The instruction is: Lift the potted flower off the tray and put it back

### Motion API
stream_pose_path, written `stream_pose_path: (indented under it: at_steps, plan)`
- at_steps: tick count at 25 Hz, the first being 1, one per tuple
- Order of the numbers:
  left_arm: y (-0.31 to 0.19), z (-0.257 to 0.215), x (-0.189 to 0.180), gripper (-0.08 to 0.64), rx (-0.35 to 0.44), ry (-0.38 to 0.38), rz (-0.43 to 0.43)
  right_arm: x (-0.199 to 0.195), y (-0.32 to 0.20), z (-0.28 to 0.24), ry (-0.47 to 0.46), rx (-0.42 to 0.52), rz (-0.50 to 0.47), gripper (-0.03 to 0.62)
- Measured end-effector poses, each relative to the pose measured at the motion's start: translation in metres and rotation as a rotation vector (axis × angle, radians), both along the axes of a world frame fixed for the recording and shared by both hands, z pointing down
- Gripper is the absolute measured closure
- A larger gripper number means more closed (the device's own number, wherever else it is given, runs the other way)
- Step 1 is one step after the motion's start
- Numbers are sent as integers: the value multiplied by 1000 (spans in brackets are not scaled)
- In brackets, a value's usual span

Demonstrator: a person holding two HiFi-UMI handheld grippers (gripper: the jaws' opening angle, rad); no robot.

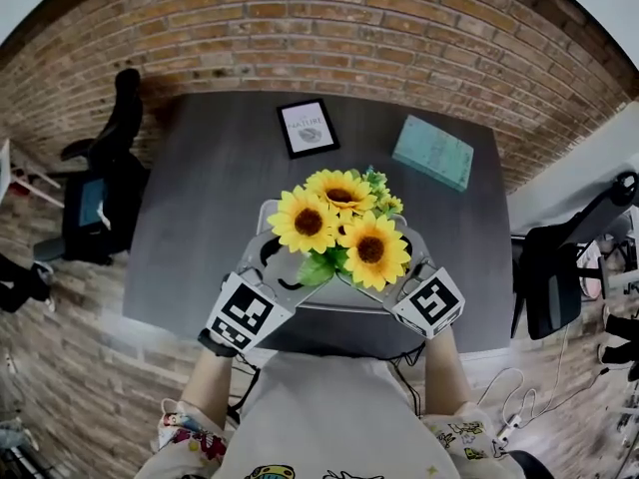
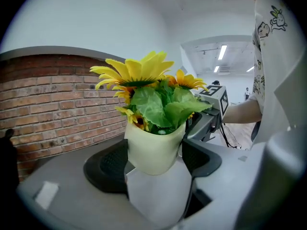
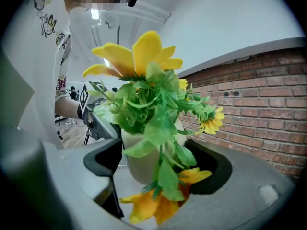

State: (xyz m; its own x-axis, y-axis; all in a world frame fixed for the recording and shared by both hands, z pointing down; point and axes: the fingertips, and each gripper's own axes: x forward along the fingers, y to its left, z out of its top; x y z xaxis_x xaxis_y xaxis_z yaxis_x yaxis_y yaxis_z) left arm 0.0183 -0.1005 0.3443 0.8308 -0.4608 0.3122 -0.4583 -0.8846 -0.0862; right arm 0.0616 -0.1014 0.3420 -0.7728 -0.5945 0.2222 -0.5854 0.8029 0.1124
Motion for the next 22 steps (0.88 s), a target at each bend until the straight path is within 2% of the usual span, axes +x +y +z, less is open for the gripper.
stream_pose_path:
  at_steps: [10, 16, 22]
  plan:
    - [21, -4, 5, 190, -24, 10, 0, 5, 22, -5, 26, -16, -3, 169]
    - [35, -3, 1, 189, -44, 36, -2, -2, 36, -10, 51, 23, -25, 169]
    - [45, -1, 0, 189, -57, 46, 11, -2, 47, -8, 41, 13, -7, 169]
